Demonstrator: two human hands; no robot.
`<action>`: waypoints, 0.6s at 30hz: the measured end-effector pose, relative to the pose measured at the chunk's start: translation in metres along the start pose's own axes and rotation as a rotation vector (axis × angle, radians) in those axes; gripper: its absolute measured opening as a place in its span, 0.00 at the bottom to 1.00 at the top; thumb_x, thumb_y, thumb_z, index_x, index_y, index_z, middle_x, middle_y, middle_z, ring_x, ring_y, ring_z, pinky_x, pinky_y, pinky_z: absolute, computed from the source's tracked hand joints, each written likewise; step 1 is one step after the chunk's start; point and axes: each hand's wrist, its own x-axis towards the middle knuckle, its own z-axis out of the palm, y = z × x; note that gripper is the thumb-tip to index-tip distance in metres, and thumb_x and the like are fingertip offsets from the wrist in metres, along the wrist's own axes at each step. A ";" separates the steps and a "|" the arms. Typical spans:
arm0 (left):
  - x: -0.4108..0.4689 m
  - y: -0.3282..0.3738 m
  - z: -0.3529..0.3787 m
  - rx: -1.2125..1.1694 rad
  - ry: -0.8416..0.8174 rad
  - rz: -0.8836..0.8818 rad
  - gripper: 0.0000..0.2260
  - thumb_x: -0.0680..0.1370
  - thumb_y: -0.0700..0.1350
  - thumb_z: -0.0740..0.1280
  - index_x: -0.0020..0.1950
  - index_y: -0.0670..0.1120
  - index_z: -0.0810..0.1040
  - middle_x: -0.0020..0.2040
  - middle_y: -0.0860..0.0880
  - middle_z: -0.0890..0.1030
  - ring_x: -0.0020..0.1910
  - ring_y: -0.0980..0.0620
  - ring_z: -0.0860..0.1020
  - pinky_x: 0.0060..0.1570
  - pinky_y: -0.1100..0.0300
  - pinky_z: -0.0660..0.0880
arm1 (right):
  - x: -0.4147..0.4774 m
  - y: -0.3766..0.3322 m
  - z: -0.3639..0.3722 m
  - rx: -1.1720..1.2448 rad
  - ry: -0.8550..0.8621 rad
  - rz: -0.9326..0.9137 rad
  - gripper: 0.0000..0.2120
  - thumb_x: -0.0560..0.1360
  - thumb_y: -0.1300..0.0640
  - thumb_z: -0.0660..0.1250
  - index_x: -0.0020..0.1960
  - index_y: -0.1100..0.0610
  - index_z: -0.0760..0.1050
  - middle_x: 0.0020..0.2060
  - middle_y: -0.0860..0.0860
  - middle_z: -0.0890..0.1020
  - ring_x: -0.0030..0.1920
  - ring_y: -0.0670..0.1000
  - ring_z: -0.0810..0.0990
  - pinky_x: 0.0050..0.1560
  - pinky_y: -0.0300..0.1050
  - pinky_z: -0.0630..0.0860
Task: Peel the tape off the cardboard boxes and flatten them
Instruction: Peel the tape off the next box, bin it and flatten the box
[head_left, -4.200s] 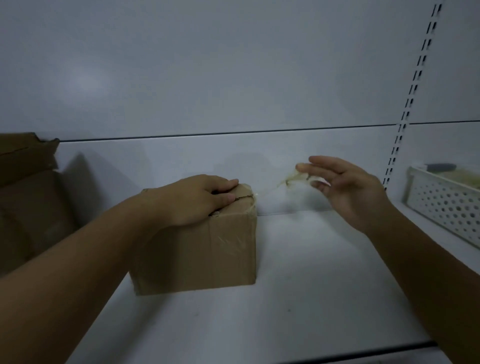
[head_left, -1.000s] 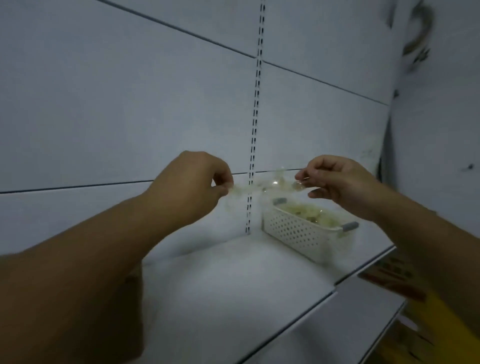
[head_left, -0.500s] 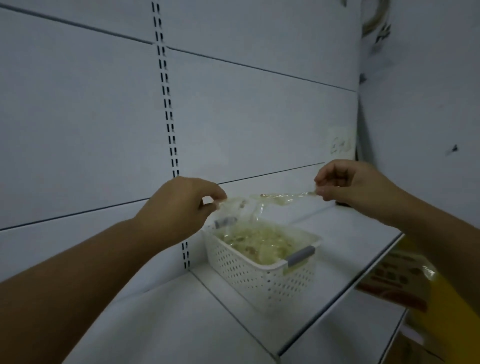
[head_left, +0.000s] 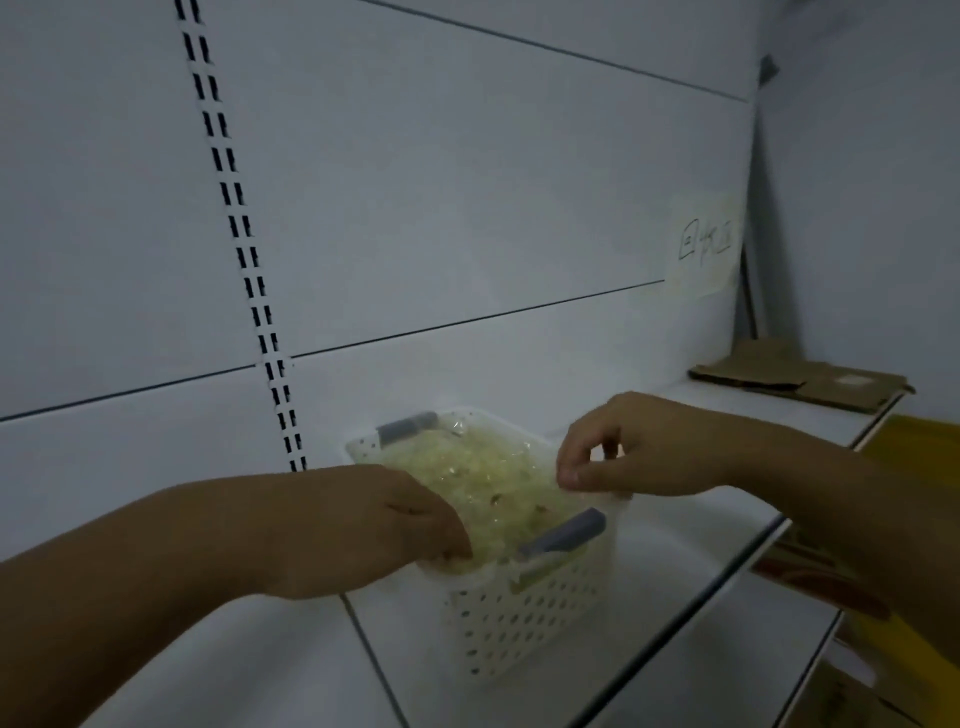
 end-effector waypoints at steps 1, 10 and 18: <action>0.004 0.000 0.000 0.020 -0.007 -0.005 0.21 0.69 0.71 0.58 0.44 0.58 0.83 0.45 0.61 0.81 0.49 0.60 0.78 0.58 0.61 0.72 | 0.002 -0.002 0.002 -0.091 -0.050 -0.005 0.09 0.71 0.43 0.66 0.44 0.46 0.82 0.43 0.40 0.83 0.45 0.40 0.79 0.48 0.39 0.74; 0.041 0.008 0.009 0.201 0.051 -0.185 0.04 0.71 0.50 0.69 0.36 0.54 0.80 0.33 0.58 0.78 0.32 0.62 0.74 0.28 0.74 0.68 | 0.011 -0.006 -0.002 -0.167 -0.191 -0.010 0.14 0.75 0.43 0.61 0.50 0.48 0.83 0.45 0.44 0.84 0.46 0.44 0.81 0.47 0.38 0.77; 0.050 0.008 0.021 0.343 0.065 -0.177 0.05 0.74 0.45 0.66 0.37 0.49 0.75 0.33 0.53 0.74 0.32 0.59 0.72 0.29 0.71 0.67 | 0.001 0.021 -0.037 0.052 0.172 -0.010 0.06 0.74 0.53 0.67 0.46 0.46 0.82 0.43 0.45 0.86 0.39 0.40 0.83 0.38 0.30 0.77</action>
